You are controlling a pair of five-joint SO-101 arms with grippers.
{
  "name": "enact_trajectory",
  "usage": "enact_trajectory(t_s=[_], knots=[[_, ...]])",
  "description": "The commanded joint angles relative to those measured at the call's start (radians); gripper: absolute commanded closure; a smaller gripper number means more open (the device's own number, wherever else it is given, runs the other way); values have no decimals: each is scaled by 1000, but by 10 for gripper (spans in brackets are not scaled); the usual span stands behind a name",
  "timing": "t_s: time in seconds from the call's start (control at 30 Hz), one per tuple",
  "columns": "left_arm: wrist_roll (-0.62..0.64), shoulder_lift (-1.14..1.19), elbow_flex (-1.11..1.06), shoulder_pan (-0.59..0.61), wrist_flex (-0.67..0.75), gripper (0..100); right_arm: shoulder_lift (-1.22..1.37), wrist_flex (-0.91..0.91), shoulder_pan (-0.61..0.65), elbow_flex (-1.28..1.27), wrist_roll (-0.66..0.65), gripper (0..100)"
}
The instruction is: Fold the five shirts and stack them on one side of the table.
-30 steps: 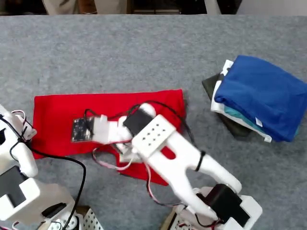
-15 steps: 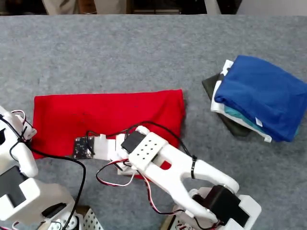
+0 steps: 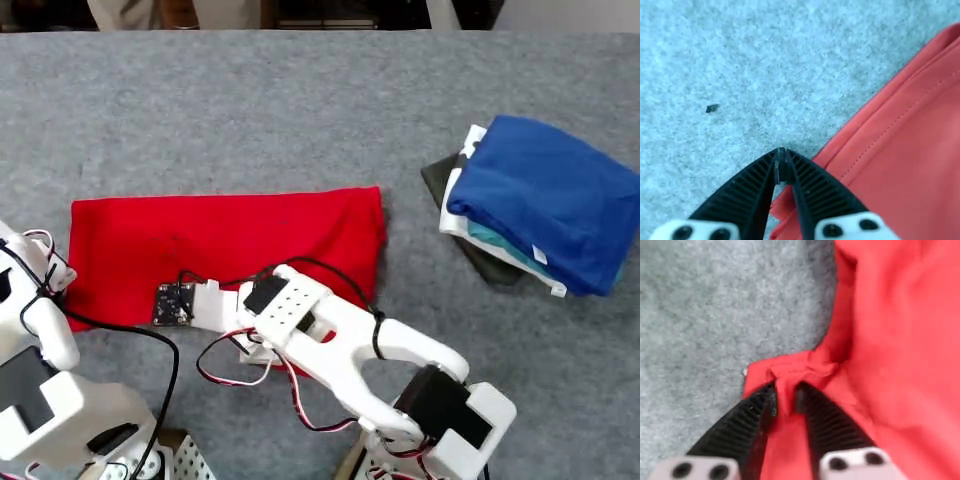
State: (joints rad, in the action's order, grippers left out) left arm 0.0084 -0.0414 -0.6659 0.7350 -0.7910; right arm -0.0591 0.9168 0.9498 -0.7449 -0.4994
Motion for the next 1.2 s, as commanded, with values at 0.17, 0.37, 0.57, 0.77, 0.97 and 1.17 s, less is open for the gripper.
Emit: enact_trajectory(t_s=[0.17, 0.37, 0.57, 0.77, 0.97, 1.17], knots=[[6, -39, 43, 6, 14, 979, 1, 95, 16, 61, 11, 994], [6, -39, 43, 6, 14, 979, -88, 153, 28, 84, 8, 994], [6, -39, 43, 2, 14, 979, -99, 112, 68, 41, 11, 994], [6, -39, 43, 2, 15, 980, -99, 57, 62, -7, 6, 991], [6, -39, 34, 3, 61, 980, -110, 57, 61, -16, 5, 990], [6, -47, 44, 9, 63, 980, -170, 112, 53, -1, 2, 990]])
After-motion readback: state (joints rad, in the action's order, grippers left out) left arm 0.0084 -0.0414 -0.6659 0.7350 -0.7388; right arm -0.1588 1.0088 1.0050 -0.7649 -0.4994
